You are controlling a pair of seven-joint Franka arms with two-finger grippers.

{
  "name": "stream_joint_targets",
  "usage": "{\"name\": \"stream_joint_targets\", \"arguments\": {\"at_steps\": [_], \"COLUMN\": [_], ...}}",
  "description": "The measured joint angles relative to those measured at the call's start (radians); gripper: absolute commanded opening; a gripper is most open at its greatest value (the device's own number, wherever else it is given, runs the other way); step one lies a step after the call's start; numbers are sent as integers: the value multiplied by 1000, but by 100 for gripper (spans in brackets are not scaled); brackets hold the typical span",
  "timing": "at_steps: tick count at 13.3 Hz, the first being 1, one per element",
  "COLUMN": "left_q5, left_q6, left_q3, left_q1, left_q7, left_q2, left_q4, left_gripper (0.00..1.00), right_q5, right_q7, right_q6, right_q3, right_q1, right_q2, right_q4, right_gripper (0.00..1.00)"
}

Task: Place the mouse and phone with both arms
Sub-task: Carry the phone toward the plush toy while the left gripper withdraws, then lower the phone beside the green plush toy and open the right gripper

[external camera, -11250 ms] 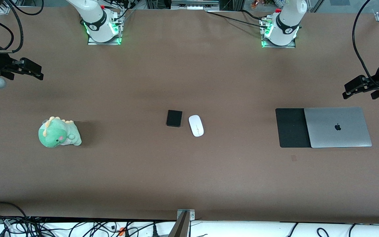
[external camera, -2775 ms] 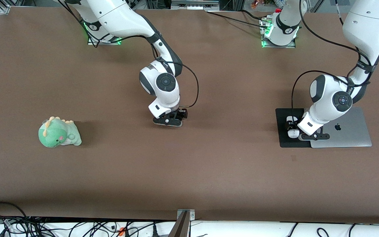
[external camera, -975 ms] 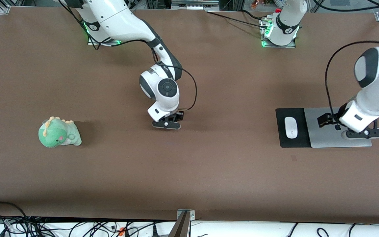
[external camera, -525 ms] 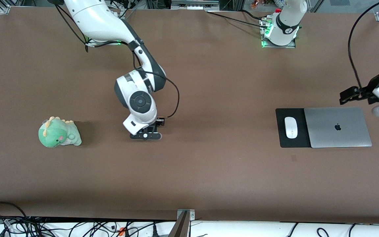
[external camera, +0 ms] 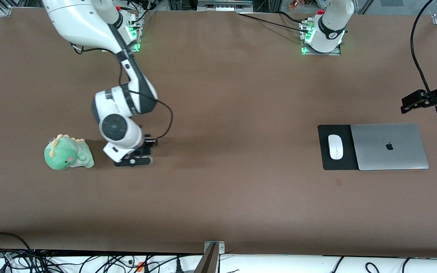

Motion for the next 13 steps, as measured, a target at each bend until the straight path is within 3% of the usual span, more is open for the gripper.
{"name": "stream_joint_targets", "arguments": {"at_steps": [4, 6, 10, 11, 12, 13], "left_q5": [-35, -41, -79, -79, -79, -80], "left_q6": [-17, -20, -25, -26, -26, -26], "left_q3": [3, 38, 308, 328, 332, 334], "left_q1": [0, -29, -286, -305, -309, -309], "left_q7": [0, 0, 0, 0, 0, 0], "left_q2": [-4, -4, -18, -25, -30, -33], "left_q4": [2, 2, -7, -10, -12, -12], "left_gripper": [100, 100, 100, 100, 100, 100], "right_q5": [0, 0, 6, 14, 24, 31], "right_q7": [-82, -120, -142, -142, -142, -142], "right_q6": [220, 368, 569, 587, 594, 595], "right_q3": [-3, -3, -2, 0, 2, 4], "right_q1": [-120, -170, -205, -205, -205, -205], "right_q2": [-79, -85, -85, -85, -84, -82], "right_q4": [-206, -303, -426, -437, -444, -444], "right_gripper": [0, 0, 0, 15, 87, 100]}}
